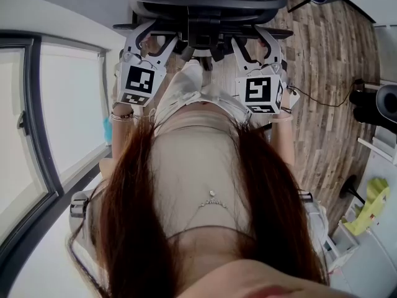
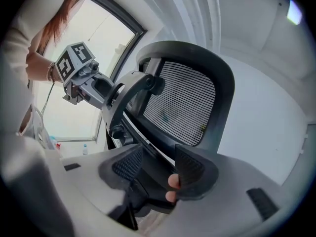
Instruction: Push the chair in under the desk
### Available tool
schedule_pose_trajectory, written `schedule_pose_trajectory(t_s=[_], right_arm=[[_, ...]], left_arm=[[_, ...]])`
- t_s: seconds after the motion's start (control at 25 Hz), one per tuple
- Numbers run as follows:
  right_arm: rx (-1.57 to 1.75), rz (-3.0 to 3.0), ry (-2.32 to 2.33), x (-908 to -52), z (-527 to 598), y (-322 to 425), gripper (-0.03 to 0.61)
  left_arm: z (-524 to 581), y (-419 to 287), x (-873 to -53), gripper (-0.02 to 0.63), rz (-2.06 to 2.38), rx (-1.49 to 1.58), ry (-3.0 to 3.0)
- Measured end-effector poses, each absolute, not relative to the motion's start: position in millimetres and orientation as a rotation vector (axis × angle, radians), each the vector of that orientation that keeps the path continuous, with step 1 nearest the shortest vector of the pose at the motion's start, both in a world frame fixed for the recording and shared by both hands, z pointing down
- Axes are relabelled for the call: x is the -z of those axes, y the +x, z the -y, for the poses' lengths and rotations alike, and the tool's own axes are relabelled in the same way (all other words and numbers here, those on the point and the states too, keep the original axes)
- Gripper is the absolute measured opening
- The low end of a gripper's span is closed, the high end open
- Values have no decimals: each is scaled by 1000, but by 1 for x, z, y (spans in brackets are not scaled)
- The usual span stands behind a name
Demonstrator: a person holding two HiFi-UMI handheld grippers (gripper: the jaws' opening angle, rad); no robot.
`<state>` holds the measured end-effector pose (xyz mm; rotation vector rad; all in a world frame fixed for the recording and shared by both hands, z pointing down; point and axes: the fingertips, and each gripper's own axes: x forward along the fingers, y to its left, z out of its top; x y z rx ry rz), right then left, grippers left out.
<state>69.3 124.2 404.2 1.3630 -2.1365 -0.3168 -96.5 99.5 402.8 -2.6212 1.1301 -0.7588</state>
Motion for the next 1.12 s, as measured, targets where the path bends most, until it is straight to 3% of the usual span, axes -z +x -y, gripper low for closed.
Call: schedule_pose_trajectory(t_s=[1.12], right_arm=[[311,2122,1298,-419,-117,63,225]], left_arm=[[-94,-99,-404,224,-1109,692,-2725]])
